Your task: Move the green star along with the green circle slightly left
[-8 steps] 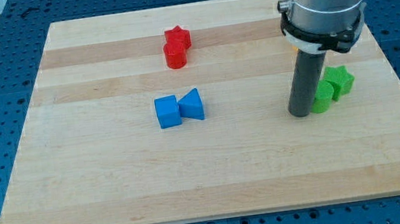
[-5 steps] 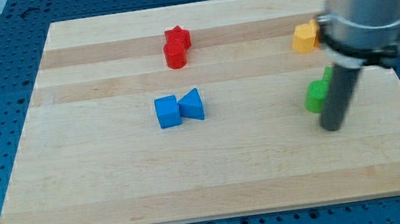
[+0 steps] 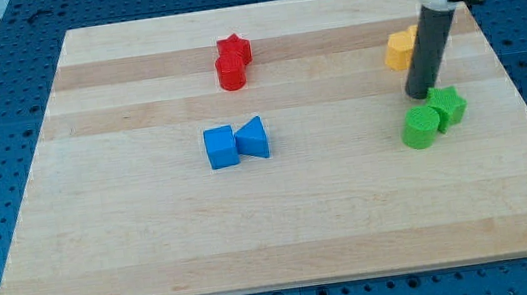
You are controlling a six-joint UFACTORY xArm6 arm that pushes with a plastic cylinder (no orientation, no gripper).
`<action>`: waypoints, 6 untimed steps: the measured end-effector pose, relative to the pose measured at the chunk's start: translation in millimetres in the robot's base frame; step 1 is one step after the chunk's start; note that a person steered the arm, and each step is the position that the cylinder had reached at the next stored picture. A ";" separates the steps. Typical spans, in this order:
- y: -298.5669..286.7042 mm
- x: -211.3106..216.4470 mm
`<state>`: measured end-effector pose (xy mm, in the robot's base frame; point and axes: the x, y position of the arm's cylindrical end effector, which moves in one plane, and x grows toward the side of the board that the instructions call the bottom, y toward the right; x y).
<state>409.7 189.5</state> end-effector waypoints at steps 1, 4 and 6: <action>43.4 -10.2; 0.2 36.9; -21.8 15.1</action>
